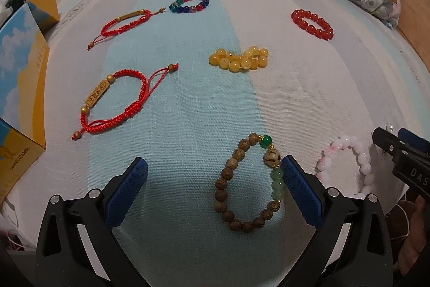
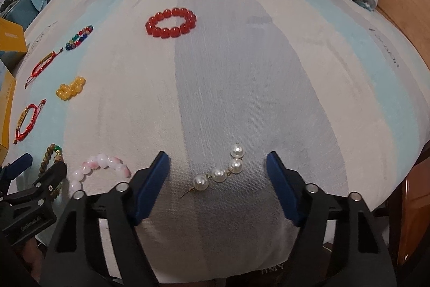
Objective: Organize jewelry
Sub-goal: 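Grasp the pearl earring with the right tool while the left tool grasps the brown bead bracelet, then carry the pearl earring and brown bead bracelet over the white box with both tools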
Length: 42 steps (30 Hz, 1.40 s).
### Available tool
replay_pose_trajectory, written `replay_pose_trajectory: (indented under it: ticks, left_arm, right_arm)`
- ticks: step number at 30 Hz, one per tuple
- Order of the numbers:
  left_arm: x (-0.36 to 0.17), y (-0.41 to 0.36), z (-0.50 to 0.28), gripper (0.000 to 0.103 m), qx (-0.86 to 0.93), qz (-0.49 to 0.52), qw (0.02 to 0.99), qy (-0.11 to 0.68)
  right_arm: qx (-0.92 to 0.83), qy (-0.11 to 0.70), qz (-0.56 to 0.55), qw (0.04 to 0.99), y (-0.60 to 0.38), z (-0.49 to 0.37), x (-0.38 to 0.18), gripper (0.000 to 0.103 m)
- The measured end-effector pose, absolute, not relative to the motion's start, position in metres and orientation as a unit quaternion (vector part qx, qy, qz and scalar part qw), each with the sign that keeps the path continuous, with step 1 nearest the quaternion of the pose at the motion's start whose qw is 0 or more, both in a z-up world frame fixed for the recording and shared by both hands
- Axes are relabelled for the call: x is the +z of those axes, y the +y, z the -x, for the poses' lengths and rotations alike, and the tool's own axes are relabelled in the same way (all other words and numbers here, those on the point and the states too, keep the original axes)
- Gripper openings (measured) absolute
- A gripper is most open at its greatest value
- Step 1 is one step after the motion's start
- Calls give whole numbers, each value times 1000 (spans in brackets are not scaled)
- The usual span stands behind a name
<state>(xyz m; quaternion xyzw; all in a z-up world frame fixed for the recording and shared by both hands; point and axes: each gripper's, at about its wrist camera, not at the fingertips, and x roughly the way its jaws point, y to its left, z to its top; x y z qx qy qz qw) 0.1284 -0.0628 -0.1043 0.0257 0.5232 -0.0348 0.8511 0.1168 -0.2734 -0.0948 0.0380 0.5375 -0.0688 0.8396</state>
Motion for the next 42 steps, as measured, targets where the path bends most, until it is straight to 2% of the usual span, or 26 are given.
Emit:
replay_pose_trajectory:
  ticks: [9, 15, 17, 18, 19, 22, 23, 42]
  left_arm:
    - [-100, -56, -124, 74, -28, -18, 851, 524]
    - [-97, -54, -120, 55, -32, -23, 850, 525]
    - [-96, -53, -119, 45, -32, -25, 850, 525]
    - [-96, -52, -119, 43, -32, -25, 850, 525]
    - [-96, -51, -118, 38, -33, -25, 850, 525]
    - [-95, -48, -117, 12, -41, -16, 849, 526]
    - [-94, -46, -117, 7, -49, -12, 849, 526]
    - [-69, -40, -107, 7, -70, 7, 864, 499]
  right_arm:
    - [-70, 549, -57, 831, -277, -118, -100, 47]
    - [-73, 550, -52, 830, -275, -117, -100, 31]
    - [-74, 549, -48, 831, -274, -117, -100, 28]
    - [-73, 550, -46, 831, -273, -117, -100, 23]
    - [-74, 550, -44, 831, -273, -117, -100, 20]
    - [-75, 548, -42, 832, -272, -116, -100, 11]
    - [-76, 547, -41, 833, -273, -116, -100, 11]
    - [-66, 500, -28, 863, -264, -108, -80, 11]
